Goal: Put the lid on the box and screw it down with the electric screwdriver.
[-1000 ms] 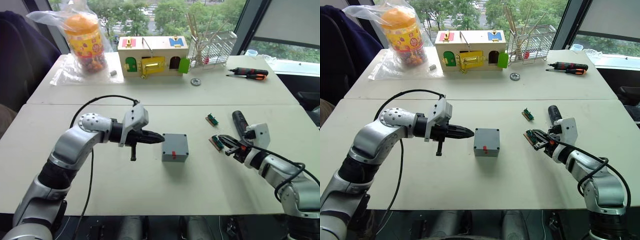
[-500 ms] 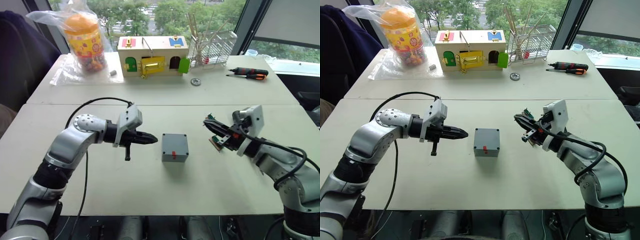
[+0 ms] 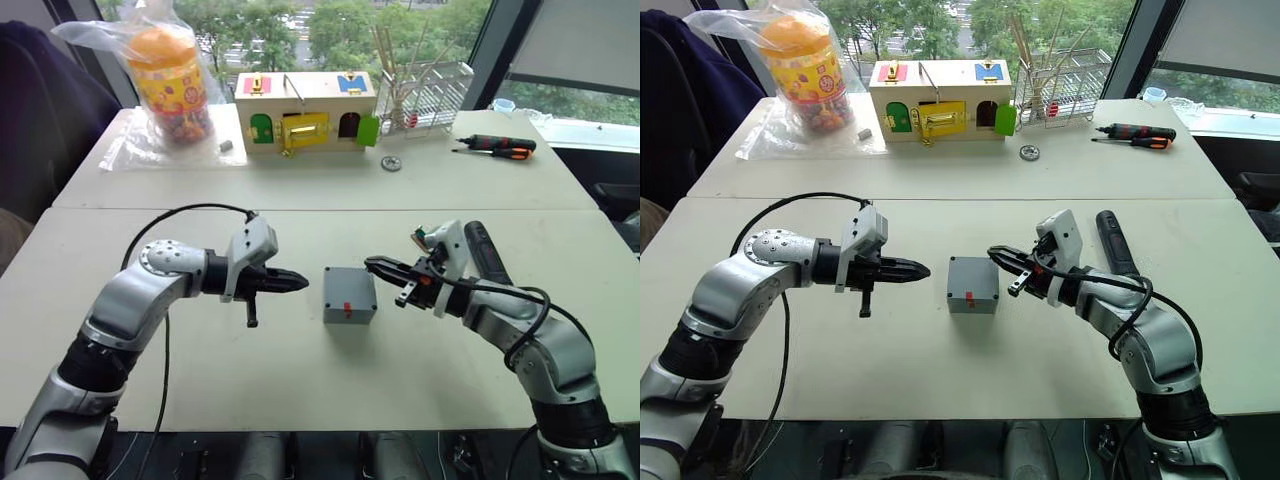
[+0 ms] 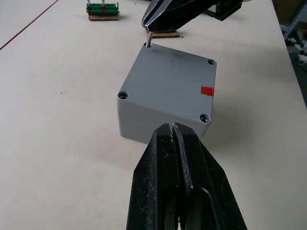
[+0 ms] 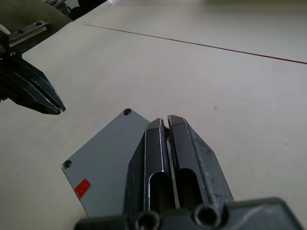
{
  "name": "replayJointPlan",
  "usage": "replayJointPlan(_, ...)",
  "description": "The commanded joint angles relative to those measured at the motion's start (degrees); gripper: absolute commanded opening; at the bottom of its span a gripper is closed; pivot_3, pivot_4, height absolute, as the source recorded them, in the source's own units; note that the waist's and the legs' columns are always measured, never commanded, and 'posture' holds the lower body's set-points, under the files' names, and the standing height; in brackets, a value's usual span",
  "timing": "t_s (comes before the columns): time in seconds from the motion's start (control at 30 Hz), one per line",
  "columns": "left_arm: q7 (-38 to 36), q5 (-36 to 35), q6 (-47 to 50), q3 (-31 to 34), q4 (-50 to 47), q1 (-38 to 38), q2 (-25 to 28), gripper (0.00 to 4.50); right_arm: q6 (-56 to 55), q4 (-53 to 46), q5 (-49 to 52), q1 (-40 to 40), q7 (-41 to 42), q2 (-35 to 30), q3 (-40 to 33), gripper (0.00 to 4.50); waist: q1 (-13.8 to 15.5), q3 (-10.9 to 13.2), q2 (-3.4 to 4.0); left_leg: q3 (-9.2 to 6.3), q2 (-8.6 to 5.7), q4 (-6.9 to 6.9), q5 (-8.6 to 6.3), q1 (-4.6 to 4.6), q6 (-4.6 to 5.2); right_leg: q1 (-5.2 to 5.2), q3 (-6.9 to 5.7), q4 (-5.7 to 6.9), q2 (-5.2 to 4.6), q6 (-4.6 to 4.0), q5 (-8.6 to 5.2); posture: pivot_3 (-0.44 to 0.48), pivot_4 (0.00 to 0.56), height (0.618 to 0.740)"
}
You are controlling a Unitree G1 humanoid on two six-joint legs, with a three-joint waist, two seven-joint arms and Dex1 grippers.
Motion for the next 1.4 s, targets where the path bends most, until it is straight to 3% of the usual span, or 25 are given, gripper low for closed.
replayJointPlan(0.03,0.3,-0.8,0.0,1.4,-2.0,0.0,0.3,0.0,-1.4,-0.6,-0.2,-0.6,0.5,-0.4,-0.7,0.06,0.0,0.0,0.0,0.0,0.0,0.0,0.0,0.0,0.0,0.0,0.0,0.0,0.0,0.0,0.0,0.0,0.15,0.711)
replayJointPlan(1.4,-0.1,1.3,-1.7,-0.3,0.2,-1.1,-2.0,0.0,-1.0,-1.8,0.1,1.4,-0.7,-0.3,-1.3,0.06,0.0,0.0,0.0,0.0,0.0,0.0,0.0,0.0,0.0,0.0,0.0,0.0,0.0,0.0,0.0,0.0,0.15,0.711)
